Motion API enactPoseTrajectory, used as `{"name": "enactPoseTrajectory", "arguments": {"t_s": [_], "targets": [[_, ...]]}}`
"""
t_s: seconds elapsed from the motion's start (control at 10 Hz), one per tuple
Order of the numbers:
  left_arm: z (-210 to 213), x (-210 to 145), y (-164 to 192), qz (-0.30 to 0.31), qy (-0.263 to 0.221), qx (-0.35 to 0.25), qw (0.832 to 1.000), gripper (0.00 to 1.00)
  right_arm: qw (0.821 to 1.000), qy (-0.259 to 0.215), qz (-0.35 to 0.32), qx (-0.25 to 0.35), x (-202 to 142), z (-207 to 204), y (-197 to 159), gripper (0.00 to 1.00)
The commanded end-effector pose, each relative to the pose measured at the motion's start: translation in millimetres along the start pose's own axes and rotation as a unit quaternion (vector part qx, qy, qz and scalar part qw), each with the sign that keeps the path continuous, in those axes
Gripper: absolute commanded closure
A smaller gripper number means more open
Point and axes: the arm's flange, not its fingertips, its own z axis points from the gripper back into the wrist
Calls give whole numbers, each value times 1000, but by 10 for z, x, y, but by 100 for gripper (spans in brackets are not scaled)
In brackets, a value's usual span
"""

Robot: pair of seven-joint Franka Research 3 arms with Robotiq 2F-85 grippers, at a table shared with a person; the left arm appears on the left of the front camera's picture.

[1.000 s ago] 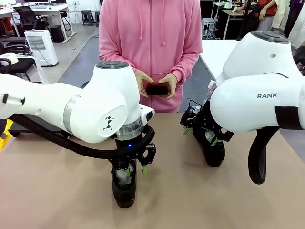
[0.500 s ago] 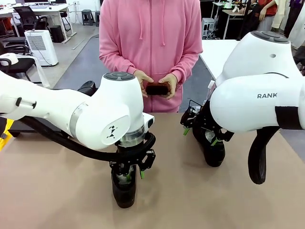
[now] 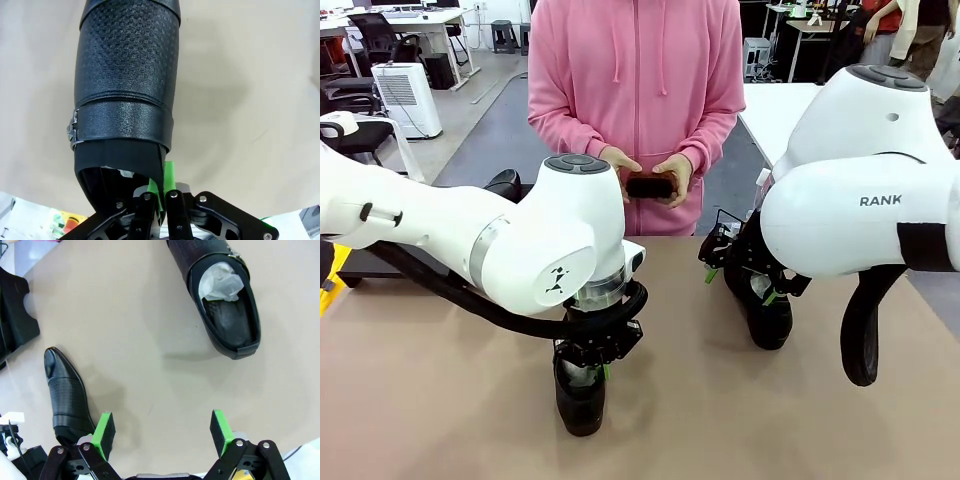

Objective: Organize the shoes by placing them on the stand.
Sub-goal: Place the Shoe from the middle of the table onto the Shoes Stand.

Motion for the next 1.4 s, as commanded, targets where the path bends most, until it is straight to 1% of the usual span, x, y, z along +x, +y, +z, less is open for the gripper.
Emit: {"name": "enactPoseTrajectory", "arguments": {"t_s": [0.0, 0.1, 0.2, 0.3, 0.4, 0.5, 0.6, 0.7, 0.8, 0.9, 1.0, 1.1, 1.2, 1.3], "targets": [[-55, 36, -28, 17, 8, 23, 1000, 100, 1000, 7, 8, 9, 43, 12, 4, 0], [-48, 36, -22, 16, 12, 24, 1000, 100, 1000, 7, 8, 9, 43, 12, 4, 0], [86, -14, 16, -2, 39, 6, 999, 100, 1000, 7, 8, 9, 43, 12, 4, 0], [390, -99, 139, -16, 38, -18, 999, 100, 1000, 7, 8, 9, 43, 12, 4, 0], [662, -132, 293, -23, 23, -32, 999, 100, 1000, 7, 8, 9, 43, 12, 4, 0], [889, -104, 487, -44, 31, -20, 998, 100, 1000, 7, 8, 9, 43, 12, 4, 0], [1132, -56, 705, -51, 14, -22, 998, 100, 1000, 7, 8, 9, 43, 12, 4, 0], [1384, 47, 975, -46, -26, -32, 998, 100, 1000, 7, 8, 9, 43, 12, 4, 0], [1551, 194, 1214, -52, -51, -60, 995, 100, 1000, 7, 8, 9, 43, 12, 4, 0], [1711, 358, 1441, -58, -89, -74, 992, 100, 1000, 7, 8, 9, 43, 12, 4, 0], [1857, 502, 1673, -57, -130, -58, 988, 100, 1000, 7, 8, 9, 43, 12, 4, 0], [1952, 686, 1921, -45, -175, -9, 984, 100, 1000, 7, 8, 9, 43, 12, 4, 0], [1978, 861, 2118, -33, -199, 17, 979, 100, 1000, 7, 8, 9, 43, 12, 4, 0], [2018, 1072, 2353, -24, -238, 45, 970, 100, 1000, 7, 8, 9, 43, 12, 4, 0]]}}
